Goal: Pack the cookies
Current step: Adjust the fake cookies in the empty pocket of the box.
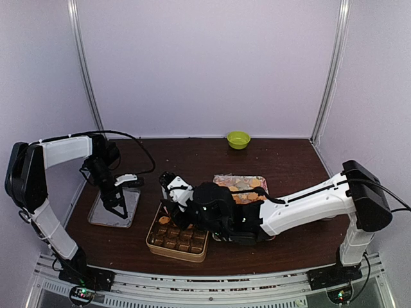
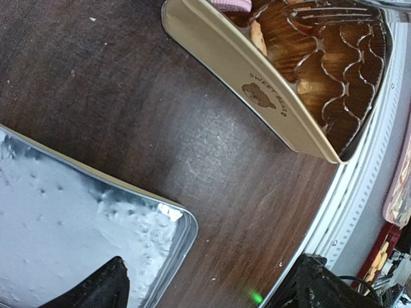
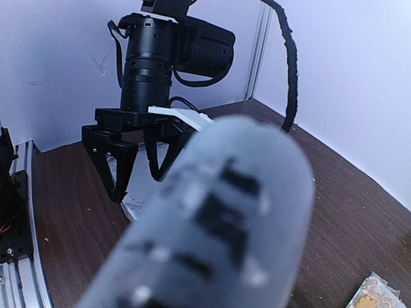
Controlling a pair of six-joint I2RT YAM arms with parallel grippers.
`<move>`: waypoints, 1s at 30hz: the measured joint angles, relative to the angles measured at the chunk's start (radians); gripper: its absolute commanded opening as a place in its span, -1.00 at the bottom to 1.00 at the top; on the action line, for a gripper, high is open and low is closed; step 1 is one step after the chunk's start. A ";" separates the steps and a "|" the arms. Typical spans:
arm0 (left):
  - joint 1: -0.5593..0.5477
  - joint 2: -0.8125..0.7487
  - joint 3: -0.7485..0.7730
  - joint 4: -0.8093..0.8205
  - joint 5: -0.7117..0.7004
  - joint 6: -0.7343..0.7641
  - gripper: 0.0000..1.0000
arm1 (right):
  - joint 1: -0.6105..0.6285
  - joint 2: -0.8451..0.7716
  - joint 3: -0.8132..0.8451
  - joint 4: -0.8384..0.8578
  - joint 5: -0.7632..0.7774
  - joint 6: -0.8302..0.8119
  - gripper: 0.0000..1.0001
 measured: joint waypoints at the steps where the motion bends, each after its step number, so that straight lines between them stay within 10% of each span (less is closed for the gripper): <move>1: 0.000 0.000 0.001 0.001 0.000 0.000 0.87 | 0.000 0.000 0.003 -0.007 -0.001 0.000 -0.39; 30: 0.000 0.000 0.019 0.000 -0.003 0.000 0.87 | 0.009 0.033 0.065 -0.031 0.048 -0.027 -0.74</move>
